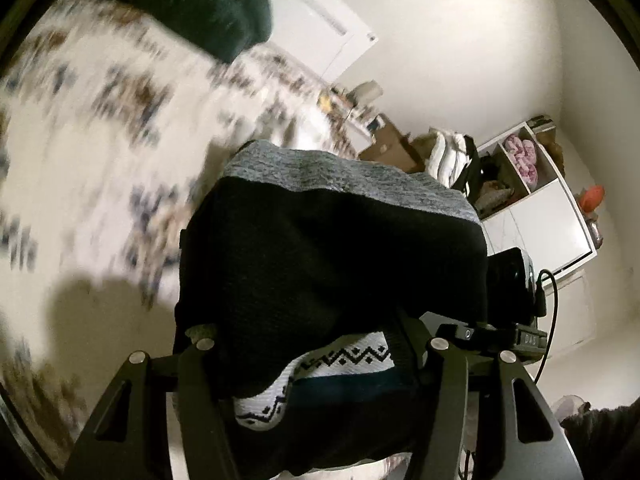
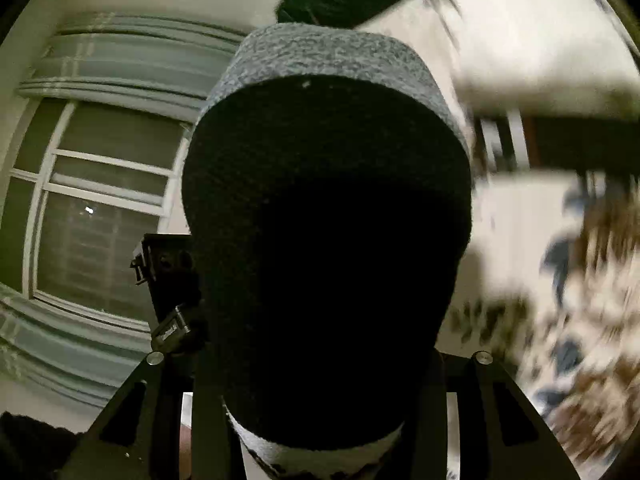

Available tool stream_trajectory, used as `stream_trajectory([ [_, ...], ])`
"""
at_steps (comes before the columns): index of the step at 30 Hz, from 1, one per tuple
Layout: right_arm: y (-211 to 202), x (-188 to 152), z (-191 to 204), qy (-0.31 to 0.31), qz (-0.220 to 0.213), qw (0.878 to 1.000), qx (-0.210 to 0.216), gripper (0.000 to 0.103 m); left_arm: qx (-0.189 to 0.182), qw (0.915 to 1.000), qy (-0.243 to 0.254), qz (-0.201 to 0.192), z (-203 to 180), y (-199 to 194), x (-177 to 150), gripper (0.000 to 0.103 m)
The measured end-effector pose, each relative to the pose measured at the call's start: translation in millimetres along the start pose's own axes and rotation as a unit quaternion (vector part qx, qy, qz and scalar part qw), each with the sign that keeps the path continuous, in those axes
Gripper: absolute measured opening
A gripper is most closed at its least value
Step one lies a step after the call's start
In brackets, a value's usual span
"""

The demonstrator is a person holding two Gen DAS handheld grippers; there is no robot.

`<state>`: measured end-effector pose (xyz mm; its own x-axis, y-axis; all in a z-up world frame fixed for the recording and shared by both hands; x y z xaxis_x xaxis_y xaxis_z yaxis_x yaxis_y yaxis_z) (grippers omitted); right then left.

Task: Fold small clothes

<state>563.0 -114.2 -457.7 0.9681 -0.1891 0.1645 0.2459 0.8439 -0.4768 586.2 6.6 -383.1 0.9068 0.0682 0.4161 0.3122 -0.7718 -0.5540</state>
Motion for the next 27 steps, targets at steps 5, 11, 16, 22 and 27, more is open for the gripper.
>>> stream_trajectory([
  [5, -45, 98, 4, -0.015, -0.038, 0.999, 0.027, 0.043, 0.000, 0.9993, 0.031, -0.021, -37, 45, 100, 0.055],
  [11, -82, 222, -71, 0.027, -0.077, 0.995, 0.060, 0.043, 0.021, 0.9978, 0.057, 0.027, -35, 170, 166, 0.055],
  [16, -78, 265, -208, 0.110, -0.060, 0.992, 0.022, 0.043, 0.112, 0.9833, 0.079, 0.120, 14, 284, 132, 0.052],
  [22, -89, 270, -274, 0.150, -0.065, 0.987, -0.008, 0.061, 0.086, 0.9899, 0.058, 0.097, 10, 289, 130, 0.052],
  [27, -116, 259, -256, 0.104, -0.086, 0.978, -0.157, 0.092, 0.144, 0.9836, 0.069, 0.085, -12, 281, 136, 0.054],
])
Point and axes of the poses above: each gripper's, at about its wrist camera, not at the fingertips, and y roughly the way its jaws point, z to its left, x to its top, the point moved 7 cm from there along y, roughly the way its jaws point, and after that the axes turned 1 degree about y, right-handed, at the moved point
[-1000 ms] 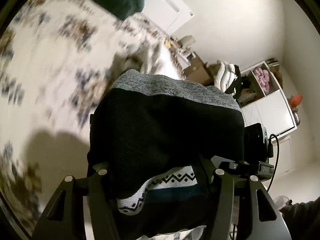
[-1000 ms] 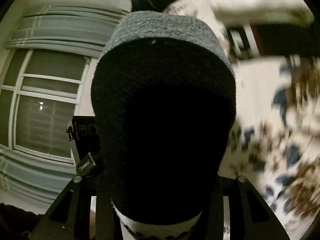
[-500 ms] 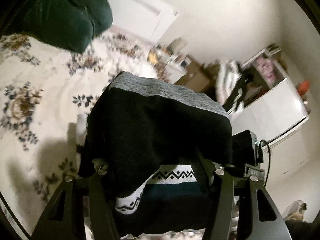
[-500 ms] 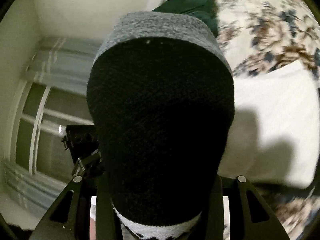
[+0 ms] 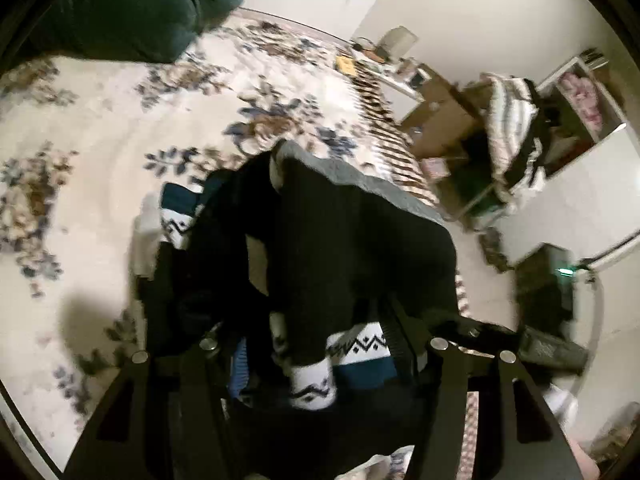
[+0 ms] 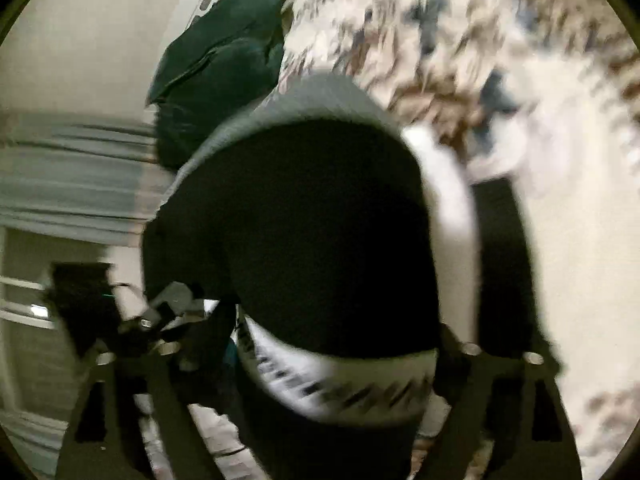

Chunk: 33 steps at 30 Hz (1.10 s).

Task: Fold small clothes
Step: 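Lower the folded sweater onto the bed and open both grippers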

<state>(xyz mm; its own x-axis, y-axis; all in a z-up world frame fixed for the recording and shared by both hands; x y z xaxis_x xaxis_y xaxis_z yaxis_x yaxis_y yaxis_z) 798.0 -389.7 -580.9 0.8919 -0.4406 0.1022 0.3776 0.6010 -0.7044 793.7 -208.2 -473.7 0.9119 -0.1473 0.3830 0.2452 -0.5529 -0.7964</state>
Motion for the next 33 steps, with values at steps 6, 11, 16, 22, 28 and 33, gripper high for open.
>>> stream_trajectory([
  [6, -58, 2, 28, -0.066, -0.090, 0.983, -0.146, 0.101, 0.150, 0.9877, 0.037, -0.024, -9, -22, -5, 0.089],
  [11, -122, -27, 41, -0.106, -0.146, 0.948, -0.262, 0.103, 0.202, 0.9771, 0.042, -0.053, -16, -55, -24, 0.090],
  [16, -162, -70, 49, -0.122, -0.157, 0.931, -0.306, 0.103, 0.236, 0.9688, 0.031, -0.070, -26, -95, -58, 0.090],
  [22, -227, -128, 93, -0.144, -0.180, 0.922, -0.312, 0.103, 0.248, 0.9635, 0.022, -0.099, -63, -157, -93, 0.090],
  [28, -313, -190, 151, -0.163, -0.224, 0.907, -0.317, 0.103, 0.240, 0.9615, 0.033, -0.130, -112, -228, -122, 0.090],
  [33, -384, -252, 206, -0.189, -0.262, 0.890, -0.323, 0.103, 0.228, 0.9604, 0.058, -0.149, -153, -283, -151, 0.090],
])
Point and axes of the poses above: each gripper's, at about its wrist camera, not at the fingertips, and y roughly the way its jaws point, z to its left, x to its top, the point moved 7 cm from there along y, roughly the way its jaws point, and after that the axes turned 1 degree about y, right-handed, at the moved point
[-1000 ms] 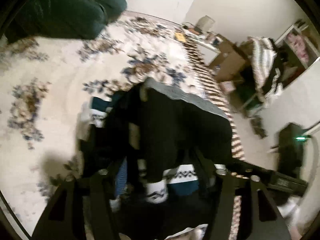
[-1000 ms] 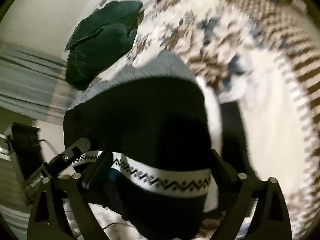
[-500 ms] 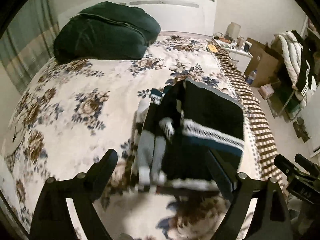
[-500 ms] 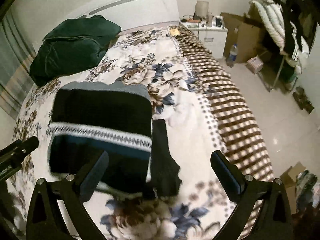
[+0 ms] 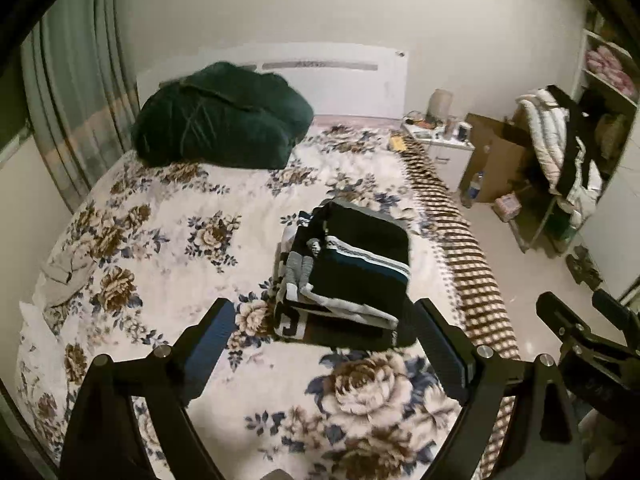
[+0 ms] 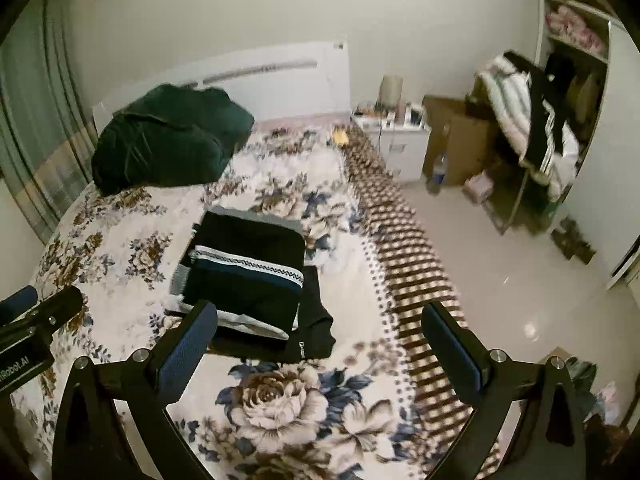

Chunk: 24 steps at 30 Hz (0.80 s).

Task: Fold small clothes

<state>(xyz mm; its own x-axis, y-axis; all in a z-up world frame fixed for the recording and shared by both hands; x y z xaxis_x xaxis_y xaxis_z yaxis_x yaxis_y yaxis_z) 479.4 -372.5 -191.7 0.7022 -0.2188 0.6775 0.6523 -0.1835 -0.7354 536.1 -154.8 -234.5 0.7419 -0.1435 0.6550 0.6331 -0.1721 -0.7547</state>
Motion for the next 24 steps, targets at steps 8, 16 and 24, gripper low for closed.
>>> stream_trajectory([
  [8, -141, -19, 0, 0.002, -0.037, 0.999, -0.011, 0.103, -0.006, 0.9994, 0.019, -0.026, -3, -95, -21, 0.090],
  [16, -267, -43, 7, -0.011, -0.072, 0.997, -0.013, 0.103, -0.005, 0.9981, 0.031, -0.053, -1, -169, -39, 0.090],
  [24, -334, -46, 5, -0.017, -0.086, 0.996, 0.004, 0.103, 0.014, 0.9960, 0.016, -0.087, -1, -211, -42, 0.103],
])
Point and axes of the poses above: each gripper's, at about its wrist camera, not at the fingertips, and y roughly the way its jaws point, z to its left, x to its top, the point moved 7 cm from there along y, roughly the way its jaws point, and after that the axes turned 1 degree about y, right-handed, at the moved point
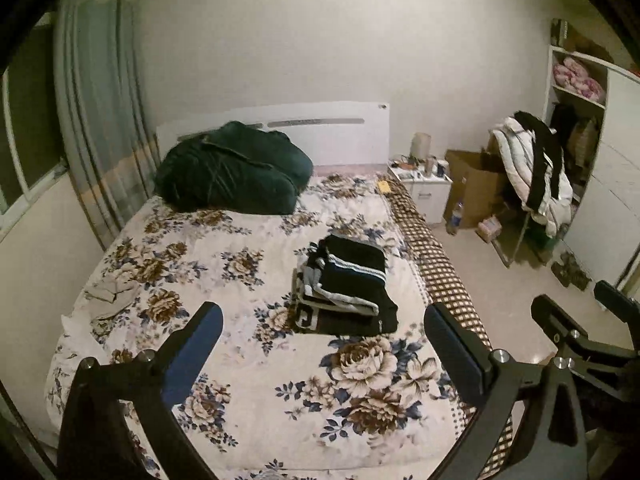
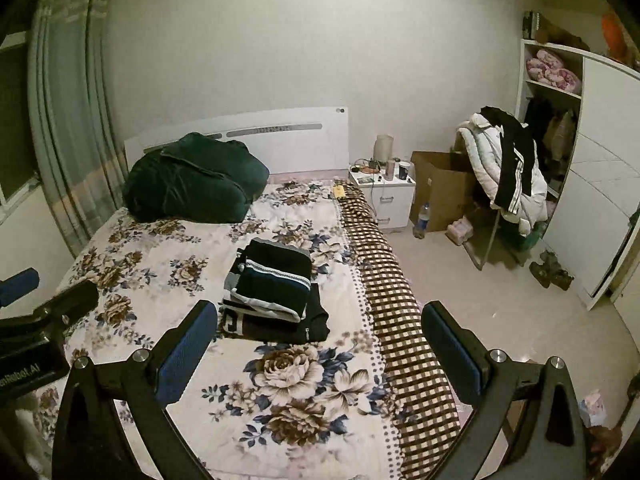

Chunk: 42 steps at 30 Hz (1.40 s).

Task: Fold small clothes

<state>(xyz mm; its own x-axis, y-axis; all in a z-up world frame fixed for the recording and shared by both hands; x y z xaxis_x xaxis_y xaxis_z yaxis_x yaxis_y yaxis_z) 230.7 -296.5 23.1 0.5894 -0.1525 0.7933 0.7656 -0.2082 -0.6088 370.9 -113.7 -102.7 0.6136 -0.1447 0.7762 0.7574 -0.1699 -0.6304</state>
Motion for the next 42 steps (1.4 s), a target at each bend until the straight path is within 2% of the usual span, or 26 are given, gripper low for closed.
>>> stream_trajectory([
  [7, -17, 10, -9, -0.018, 0.001, 1.000, 0.014, 0.103, 0.017, 0.9996, -0.021, -0.007, -2, -10, -2, 0.103],
  [20, -19, 13, -19, -0.020, 0.006, 1.000, 0.021, 0.103, 0.023, 0.9995, -0.019, -0.006, -10, -21, -10, 0.103],
  [42, -23, 13, -16, -0.021, 0.007, 0.999, 0.029, 0.103, 0.031, 0.9994, -0.013, -0.004, 4, -33, -19, 0.103],
])
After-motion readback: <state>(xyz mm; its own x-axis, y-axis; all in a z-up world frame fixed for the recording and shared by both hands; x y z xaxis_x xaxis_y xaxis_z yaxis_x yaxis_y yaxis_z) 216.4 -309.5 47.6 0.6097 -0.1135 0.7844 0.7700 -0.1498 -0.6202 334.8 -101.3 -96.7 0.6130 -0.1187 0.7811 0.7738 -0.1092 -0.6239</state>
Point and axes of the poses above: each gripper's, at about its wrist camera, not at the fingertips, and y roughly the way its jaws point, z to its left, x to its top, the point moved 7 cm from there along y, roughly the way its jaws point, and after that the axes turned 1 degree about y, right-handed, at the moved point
